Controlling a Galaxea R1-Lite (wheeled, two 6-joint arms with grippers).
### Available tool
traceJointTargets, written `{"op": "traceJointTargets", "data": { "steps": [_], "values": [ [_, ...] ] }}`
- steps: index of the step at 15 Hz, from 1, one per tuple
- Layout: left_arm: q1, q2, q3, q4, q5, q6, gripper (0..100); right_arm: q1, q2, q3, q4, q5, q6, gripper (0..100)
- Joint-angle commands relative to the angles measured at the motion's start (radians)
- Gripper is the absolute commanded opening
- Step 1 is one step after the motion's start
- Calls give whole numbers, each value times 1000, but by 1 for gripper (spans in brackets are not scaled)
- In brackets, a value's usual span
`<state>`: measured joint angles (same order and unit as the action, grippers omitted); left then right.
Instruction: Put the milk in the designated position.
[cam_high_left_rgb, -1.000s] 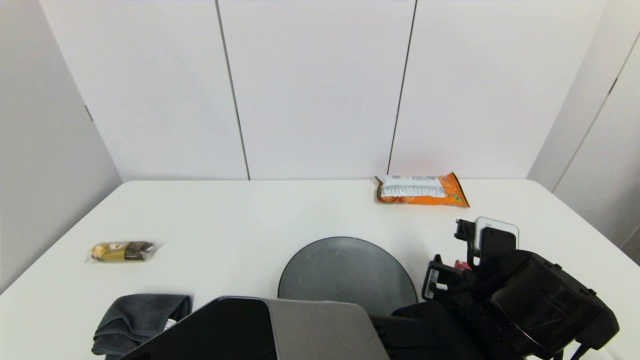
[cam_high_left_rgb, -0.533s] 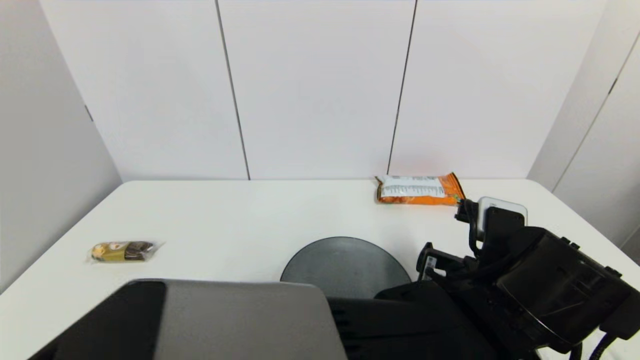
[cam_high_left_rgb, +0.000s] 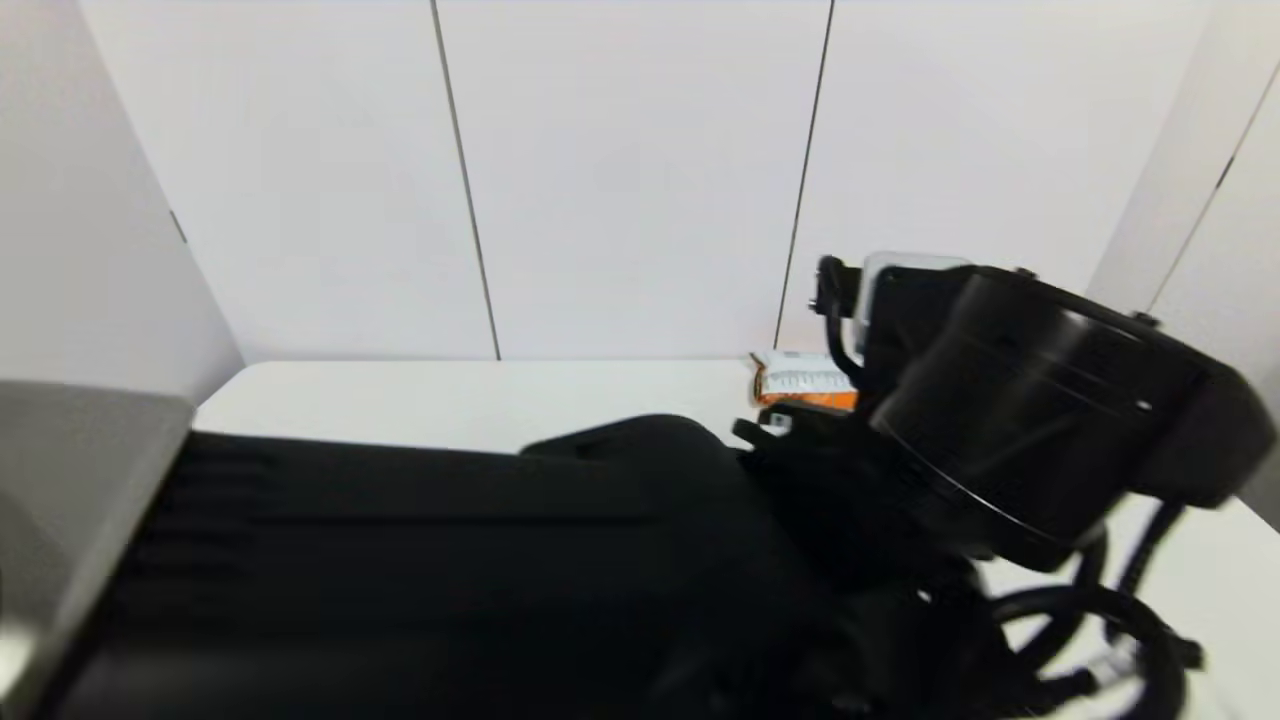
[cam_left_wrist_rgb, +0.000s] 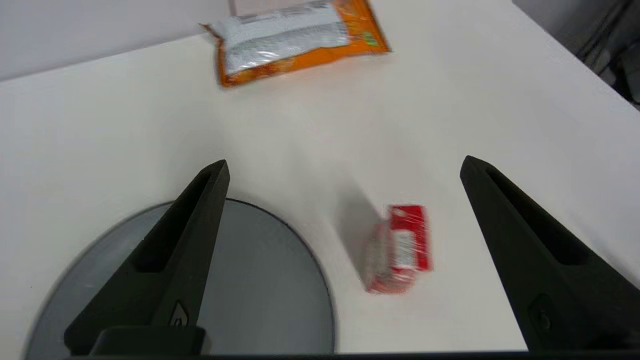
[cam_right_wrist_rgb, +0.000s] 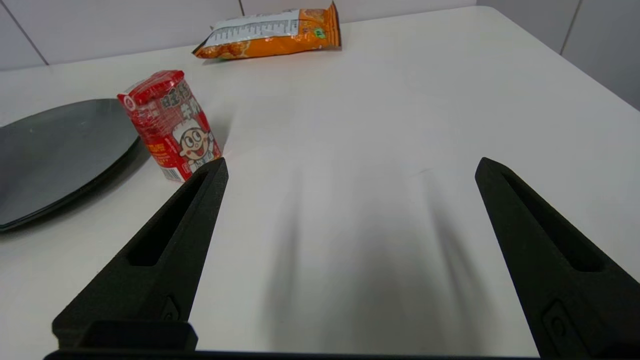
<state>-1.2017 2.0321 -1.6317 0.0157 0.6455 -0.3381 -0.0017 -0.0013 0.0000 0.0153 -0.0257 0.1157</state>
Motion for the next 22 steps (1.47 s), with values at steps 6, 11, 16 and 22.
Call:
{"op": "traceJointTargets", "data": {
  "steps": [6, 11, 16, 22],
  "values": [
    [570, -227, 483, -431, -701, 277, 100, 0, 1, 0, 0, 0, 1, 100],
    [895, -526, 705, -413, -781, 459, 100, 0, 1, 0, 0, 0, 1, 100],
    [959, -1018, 1032, -370, -501, 461, 100, 0, 1, 0, 0, 0, 1, 100],
    [1088, -1359, 1317, -373, -500, 475, 100, 0, 1, 0, 0, -2, 1, 100]
  ]
}}
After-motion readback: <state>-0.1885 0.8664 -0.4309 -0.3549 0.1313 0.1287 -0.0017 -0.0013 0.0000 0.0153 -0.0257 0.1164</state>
